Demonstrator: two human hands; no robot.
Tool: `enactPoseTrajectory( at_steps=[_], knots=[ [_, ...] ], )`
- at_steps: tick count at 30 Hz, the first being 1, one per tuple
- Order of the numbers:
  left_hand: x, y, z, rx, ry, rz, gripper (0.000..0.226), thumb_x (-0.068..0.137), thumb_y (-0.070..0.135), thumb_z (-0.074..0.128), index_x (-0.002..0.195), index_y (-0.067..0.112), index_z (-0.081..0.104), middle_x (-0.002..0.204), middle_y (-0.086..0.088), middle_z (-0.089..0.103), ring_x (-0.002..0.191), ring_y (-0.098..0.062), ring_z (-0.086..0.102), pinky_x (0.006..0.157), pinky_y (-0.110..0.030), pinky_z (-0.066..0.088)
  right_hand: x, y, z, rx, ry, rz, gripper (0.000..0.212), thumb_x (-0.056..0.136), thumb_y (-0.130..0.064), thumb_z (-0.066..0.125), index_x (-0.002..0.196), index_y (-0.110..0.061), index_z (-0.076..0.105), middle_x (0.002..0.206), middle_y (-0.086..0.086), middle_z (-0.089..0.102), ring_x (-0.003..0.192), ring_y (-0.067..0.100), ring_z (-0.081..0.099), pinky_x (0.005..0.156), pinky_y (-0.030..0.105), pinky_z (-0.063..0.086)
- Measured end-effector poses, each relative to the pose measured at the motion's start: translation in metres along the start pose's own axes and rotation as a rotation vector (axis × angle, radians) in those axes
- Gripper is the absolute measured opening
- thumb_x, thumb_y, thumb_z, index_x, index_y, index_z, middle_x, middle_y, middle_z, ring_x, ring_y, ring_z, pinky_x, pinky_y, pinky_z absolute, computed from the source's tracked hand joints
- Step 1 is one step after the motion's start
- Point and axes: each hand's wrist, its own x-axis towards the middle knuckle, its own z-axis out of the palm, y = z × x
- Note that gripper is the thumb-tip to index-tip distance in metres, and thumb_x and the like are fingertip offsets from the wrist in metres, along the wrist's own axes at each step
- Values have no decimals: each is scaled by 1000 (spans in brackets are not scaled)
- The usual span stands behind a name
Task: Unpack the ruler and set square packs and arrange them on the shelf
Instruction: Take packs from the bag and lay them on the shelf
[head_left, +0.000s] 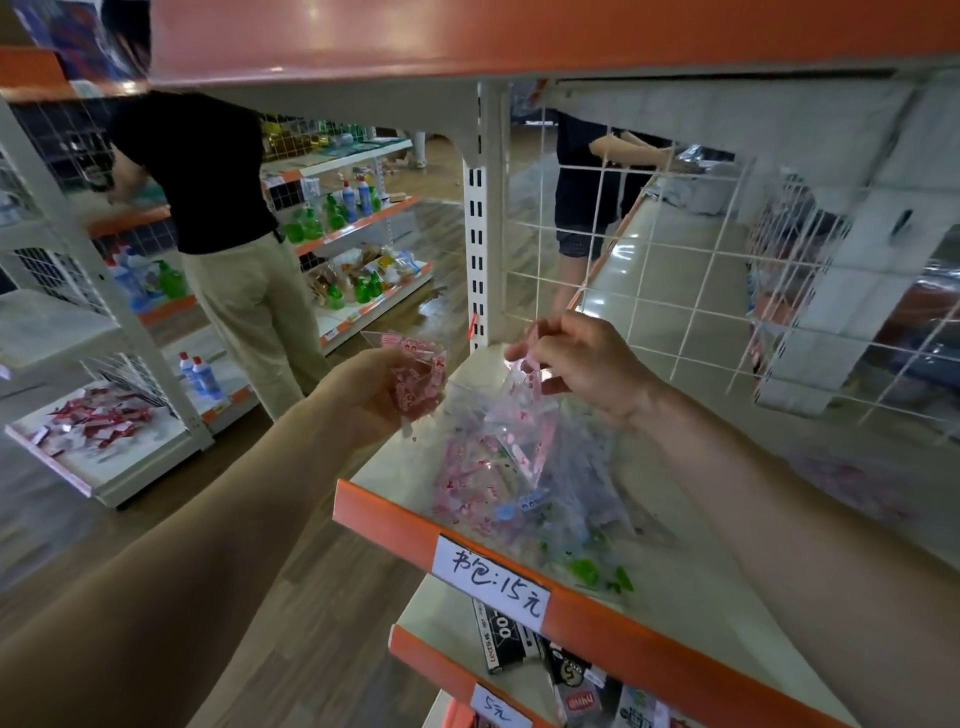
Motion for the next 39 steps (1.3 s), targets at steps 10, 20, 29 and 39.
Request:
enactPoseTrajectory(
  at_steps=[10, 20, 29, 39],
  knots=[
    [9, -2, 46, 131, -254, 168, 24, 92, -1, 45, 114, 3, 55, 77, -7, 61, 59, -16, 60, 57, -30, 52, -10, -7, -31, 374, 284, 55, 16, 85, 1, 55, 77, -11, 60, 88, 6, 75, 73, 17, 65, 67, 32, 56],
    [-5, -46, 157, 245, -544, 111, 30, 89, -15, 42, 114, -7, 56, 90, -14, 68, 74, -18, 68, 64, -24, 57, -57, 6, -100, 284, 395, 142, 14, 84, -5, 68, 91, -13, 59, 82, 8, 65, 72, 16, 64, 72, 33, 59],
    [-6, -99, 246, 480, -500, 28, 16, 87, -8, 51, 89, 3, 61, 90, -15, 59, 71, -20, 57, 62, -28, 55, -109, 41, -174, 207, 476, 330, 37, 77, -2, 75, 107, -10, 55, 97, 13, 63, 73, 19, 67, 56, 28, 55],
    [1, -82, 208, 627, -295, 83, 9, 91, 8, 53, 85, 11, 59, 81, -5, 55, 76, -20, 58, 77, -37, 50, -144, 49, -203, -864, 560, 632, 27, 91, -27, 58, 105, -3, 61, 100, 12, 61, 89, 28, 56, 73, 28, 39]
  ],
)
